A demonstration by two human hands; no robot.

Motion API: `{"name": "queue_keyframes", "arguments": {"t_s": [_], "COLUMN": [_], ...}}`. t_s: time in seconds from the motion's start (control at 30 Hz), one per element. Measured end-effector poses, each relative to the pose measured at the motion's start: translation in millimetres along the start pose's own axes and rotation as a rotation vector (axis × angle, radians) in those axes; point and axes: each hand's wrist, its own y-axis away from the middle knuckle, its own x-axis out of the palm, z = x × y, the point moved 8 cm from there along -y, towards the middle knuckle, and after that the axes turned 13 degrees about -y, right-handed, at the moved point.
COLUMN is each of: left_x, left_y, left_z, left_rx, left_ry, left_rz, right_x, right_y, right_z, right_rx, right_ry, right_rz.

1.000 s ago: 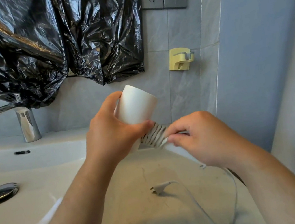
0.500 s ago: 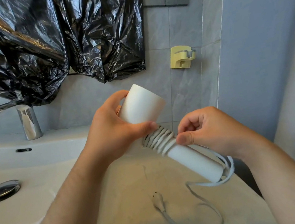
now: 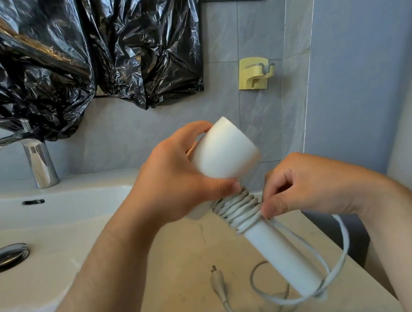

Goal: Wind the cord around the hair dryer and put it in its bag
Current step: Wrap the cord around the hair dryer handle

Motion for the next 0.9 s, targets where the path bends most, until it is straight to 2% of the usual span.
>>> {"name": "queue_keyframes", "arguments": {"t_s": [0.1,0.2,0.3,0.37,0.47,0.57,0.63,0.67,0.77,0.9], "left_x": [-5.0,-12.6,-14.2,-11.7,-13.0,-8.9,-7.0,-8.7,-22.1,-29.6], "left_y": [0.4,0.0,0.2,0.1,1.4,4.8,6.0,5.6,2.6,1.4], "left_z": [1.3,5.2,8.0,8.6,2.2,-14.0,-19.1,-18.8,-8.7,6.6], "left_rx": [-0.039,-0.062,-0.066,-0.06,-0.016,0.025,0.014,0.008,-0.017,-0.086], "left_ry": [0.093,0.181,0.232,0.238,0.147,-0.205,-0.38,-0.374,-0.162,0.228], "left_rz": [-0.033,-0.059,-0.044,-0.017,-0.006,0.012,-0.016,-0.038,-0.119,-0.154], "right_x": [-9.9,-7.9,-0.9,1.6,3.5,-4.0,-13.3,-18.4,-32.3,-30.8], "right_y": [-1.0,-5.0,-4.5,-0.1,1.9,-3.5,-4.9,-5.1,-4.8,-4.5], "right_z": [2.2,-2.6,-14.2,-18.8,-24.7,-26.4,-25.6,-24.2,-15.1,-1.0], "right_rx": [-0.079,-0.109,0.005,0.072,0.166,0.211,0.223,0.214,0.095,-0.138], "right_ry": [-0.094,-0.259,-0.546,-0.573,-0.359,0.12,0.251,0.264,0.249,-0.111], "right_rz": [-0.069,-0.044,0.061,0.081,0.031,-0.093,-0.202,-0.255,-0.392,-0.414]}}
